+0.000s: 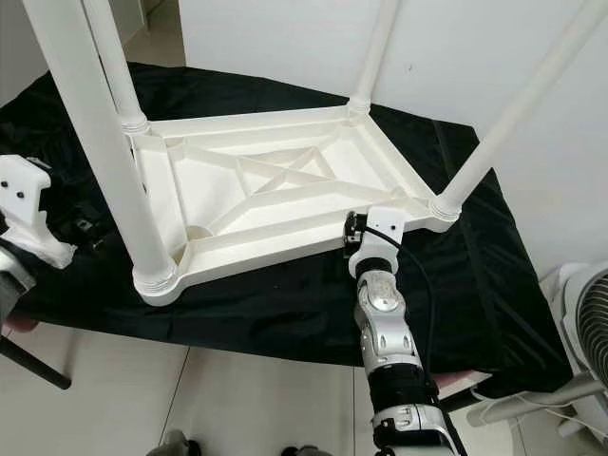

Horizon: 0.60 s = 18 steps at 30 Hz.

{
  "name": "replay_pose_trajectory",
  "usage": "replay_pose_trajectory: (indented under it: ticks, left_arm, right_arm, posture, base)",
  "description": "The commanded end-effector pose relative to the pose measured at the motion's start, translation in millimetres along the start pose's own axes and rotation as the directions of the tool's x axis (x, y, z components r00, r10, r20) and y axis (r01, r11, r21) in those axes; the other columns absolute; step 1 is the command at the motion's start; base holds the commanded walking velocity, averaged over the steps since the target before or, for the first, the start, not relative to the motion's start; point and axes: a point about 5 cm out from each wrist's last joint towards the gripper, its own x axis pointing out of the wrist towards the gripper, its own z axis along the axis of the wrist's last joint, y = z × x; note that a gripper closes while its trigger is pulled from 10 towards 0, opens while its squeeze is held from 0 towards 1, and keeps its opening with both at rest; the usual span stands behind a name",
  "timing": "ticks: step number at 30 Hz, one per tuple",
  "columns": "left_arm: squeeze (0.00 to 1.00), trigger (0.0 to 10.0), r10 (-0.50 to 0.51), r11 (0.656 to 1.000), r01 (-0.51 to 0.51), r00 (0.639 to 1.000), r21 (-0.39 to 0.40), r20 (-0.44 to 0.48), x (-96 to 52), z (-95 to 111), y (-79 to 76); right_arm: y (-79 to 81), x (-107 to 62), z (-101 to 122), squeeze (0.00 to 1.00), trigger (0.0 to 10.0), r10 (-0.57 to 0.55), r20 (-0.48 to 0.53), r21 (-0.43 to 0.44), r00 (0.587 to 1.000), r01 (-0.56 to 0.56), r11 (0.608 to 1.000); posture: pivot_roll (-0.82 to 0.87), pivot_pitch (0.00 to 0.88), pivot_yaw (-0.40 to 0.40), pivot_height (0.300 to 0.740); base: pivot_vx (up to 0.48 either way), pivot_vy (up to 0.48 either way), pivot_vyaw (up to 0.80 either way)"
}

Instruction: Building children table

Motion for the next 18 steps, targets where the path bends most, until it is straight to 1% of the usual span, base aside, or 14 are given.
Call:
replay_pose_trajectory:
  ticks: [1,3,4,6,9,12,13,14,16,18]
  left_arm:
    - [0.00,10.0,-0.035,0.999,0.035,0.999,0.009,0.022,8.6,2,-5.9]
    - [0.00,10.0,-0.051,0.999,0.051,0.998,0.004,0.043,14.6,5,-9.7]
    - [0.00,10.0,-0.051,0.999,0.051,0.998,0.004,0.043,14.6,5,-9.7]
    - [0.00,10.0,-0.068,0.998,0.069,0.995,-0.009,0.067,19.9,9,-16.5]
    - [0.00,10.0,-0.075,0.997,0.076,0.994,-0.014,0.075,21.2,10,-19.0]
    - [0.00,10.0,-0.118,0.993,0.121,0.988,-0.019,0.101,25.8,14,-31.8]
    - [0.00,10.0,-0.118,0.993,0.121,0.988,-0.019,0.101,25.8,14,-31.8]
    - [0.00,10.0,-0.127,0.991,0.130,0.986,-0.017,0.108,26.6,15,-34.5]
    - [0.00,10.0,-0.134,0.990,0.138,0.985,-0.022,0.111,27.7,15,-36.3]
    - [0.00,10.0,-0.159,0.986,0.164,0.979,-0.034,0.124,30.1,18,-42.0]
  right_arm:
    - [-12.0,1.4,-5,0.00,10.0,-0.066,-0.031,-0.006,0.997,0.066,0.998]
    - [-16.4,2.1,-9,0.00,10.0,-0.106,-0.061,0.012,0.992,0.107,0.994]
    - [-16.4,2.1,-9,0.00,10.0,-0.106,-0.061,0.012,0.992,0.107,0.994]
    - [-25.2,3.2,-13,0.00,10.0,-0.189,-0.086,-0.002,0.978,0.189,0.982]
    - [-28.6,3.5,-14,0.00,10.0,-0.220,-0.093,-0.010,0.971,0.220,0.975]
    - [-44.0,4.8,-23,0.00,10.0,-0.330,-0.153,-0.016,0.931,0.332,0.943]
    - [-44.0,4.8,-23,0.00,10.0,-0.330,-0.153,-0.016,0.931,0.332,0.943]
    - [-47.4,4.7,-25,0.00,10.0,-0.356,-0.162,-0.024,0.920,0.357,0.934]
    - [-48.2,5.0,-27,0.00,10.0,-0.359,-0.173,-0.023,0.917,0.361,0.932]
    - [-46.9,7.0,-31,0.00,10.0,-0.346,-0.197,-0.010,0.917,0.351,0.936]
  posture:
    - [0.07,0.098,-0.095,0.740]
    - [0.07,0.094,-0.094,0.740]
    - [0.07,0.094,-0.094,0.740]
    - [0.06,0.095,-0.094,0.740]
    - [0.06,0.095,-0.094,0.740]
    - [0.07,0.098,-0.100,0.740]
    - [0.07,0.098,-0.100,0.740]
    - [0.07,0.098,-0.101,0.740]
    - [0.07,0.097,-0.103,0.740]
    - [0.07,0.096,-0.104,0.740]
  base:
    - [0.000,0.000,0.00]
    - [0.000,0.000,0.00]
    - [0.000,0.000,0.00]
    - [0.000,0.000,0.00]
    - [0.000,0.000,0.00]
    - [0.000,0.000,0.00]
    - [0.000,0.000,0.00]
    - [0.000,0.000,0.00]
    - [0.000,0.000,0.00]
    - [0.000,0.000,0.00]
